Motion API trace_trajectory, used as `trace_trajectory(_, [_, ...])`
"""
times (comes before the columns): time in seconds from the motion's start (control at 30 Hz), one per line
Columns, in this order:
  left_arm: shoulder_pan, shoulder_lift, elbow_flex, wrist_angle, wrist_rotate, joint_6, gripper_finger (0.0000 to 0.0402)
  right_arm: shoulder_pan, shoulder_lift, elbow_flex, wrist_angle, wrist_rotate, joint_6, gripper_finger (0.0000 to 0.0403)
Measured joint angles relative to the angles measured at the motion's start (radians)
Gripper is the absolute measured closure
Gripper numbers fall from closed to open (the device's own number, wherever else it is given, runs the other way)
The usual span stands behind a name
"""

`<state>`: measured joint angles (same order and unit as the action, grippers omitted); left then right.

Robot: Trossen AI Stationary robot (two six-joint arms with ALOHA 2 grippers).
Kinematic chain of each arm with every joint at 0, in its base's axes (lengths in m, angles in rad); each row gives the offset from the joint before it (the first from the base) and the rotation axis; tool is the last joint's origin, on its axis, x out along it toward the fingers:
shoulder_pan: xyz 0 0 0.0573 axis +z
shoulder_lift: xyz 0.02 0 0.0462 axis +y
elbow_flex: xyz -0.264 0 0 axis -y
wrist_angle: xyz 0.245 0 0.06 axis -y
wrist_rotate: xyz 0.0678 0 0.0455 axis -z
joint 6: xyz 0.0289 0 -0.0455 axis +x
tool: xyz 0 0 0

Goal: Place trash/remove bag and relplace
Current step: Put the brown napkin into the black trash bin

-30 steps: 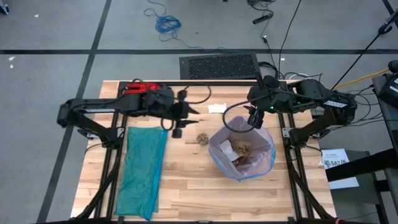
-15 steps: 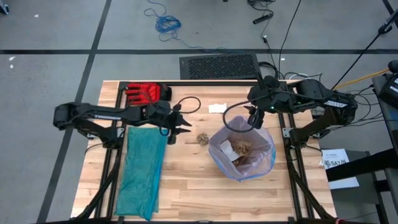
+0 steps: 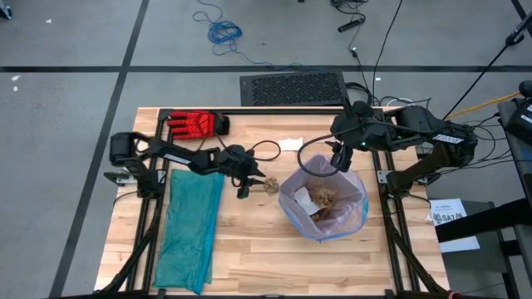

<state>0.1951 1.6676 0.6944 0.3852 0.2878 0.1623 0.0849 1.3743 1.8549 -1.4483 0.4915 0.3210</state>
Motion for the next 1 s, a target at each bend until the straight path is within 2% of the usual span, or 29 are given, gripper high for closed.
trace_trajectory(0.33, [-0.001,0.124,0.088,-0.014,0.000,0.003,0.0218,0.000,0.026,0.000,-0.001,-0.026,-0.027,0.0209])
trace_trajectory(0.57, [-0.001,0.213,0.131,-0.026,-0.038,0.010,0.0210,0.000,0.043,-0.001,-0.001,-0.026,-0.045,0.0209])
trace_trajectory(0.7, [-0.008,0.223,0.136,-0.030,-0.091,0.007,0.0254,0.000,0.046,-0.001,-0.005,-0.026,-0.045,0.0209])
trace_trajectory(0.87, [-0.013,0.145,0.134,-0.125,-0.102,0.000,0.0380,0.000,0.046,-0.001,-0.005,-0.025,-0.045,0.0209])
trace_trajectory(1.0, [-0.013,0.000,0.134,-0.237,-0.094,-0.019,0.0391,0.000,0.046,-0.001,-0.006,-0.024,-0.045,0.0209])
